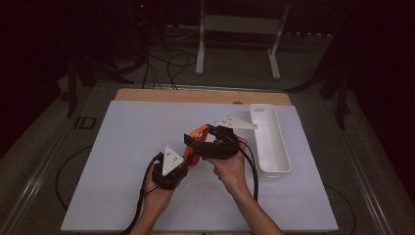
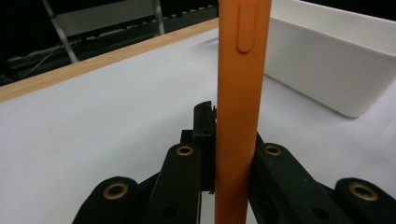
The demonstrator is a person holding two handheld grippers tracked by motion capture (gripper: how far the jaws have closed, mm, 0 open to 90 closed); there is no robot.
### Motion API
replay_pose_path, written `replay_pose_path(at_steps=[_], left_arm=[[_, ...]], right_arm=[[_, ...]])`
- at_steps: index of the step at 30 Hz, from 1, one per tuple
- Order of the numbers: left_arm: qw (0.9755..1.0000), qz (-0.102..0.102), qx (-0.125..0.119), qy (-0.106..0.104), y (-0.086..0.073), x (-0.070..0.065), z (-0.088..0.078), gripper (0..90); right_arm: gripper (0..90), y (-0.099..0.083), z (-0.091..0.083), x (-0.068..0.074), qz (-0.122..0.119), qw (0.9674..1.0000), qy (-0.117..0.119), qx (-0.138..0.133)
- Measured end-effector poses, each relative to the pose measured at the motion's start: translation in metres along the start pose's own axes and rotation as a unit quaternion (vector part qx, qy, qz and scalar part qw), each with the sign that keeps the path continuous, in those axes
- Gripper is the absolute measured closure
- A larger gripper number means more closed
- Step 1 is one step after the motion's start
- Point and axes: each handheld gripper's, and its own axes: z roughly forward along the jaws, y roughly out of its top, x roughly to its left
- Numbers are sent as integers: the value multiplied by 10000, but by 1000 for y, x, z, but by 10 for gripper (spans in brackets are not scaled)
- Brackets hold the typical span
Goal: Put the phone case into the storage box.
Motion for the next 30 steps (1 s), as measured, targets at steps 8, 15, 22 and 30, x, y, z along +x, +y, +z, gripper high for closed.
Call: replay_pose_path(at_steps=[8,15,22,30], left_arm=[[10000,-20,35,-80,-1,-1,2,848],[9999,14,30,-146,-3,-1,3,841],[9998,-73,12,-192,-3,1,4,837],[9997,-70,50,-237,-3,2,4,818]], right_arm=[[154,-1,0,0,-59,9999,-53,73],[161,-2,-1,3,-179,9998,-91,37],[163,-2,-2,2,-147,9998,-85,40],[164,-2,-1,0,-99,9999,32,70]])
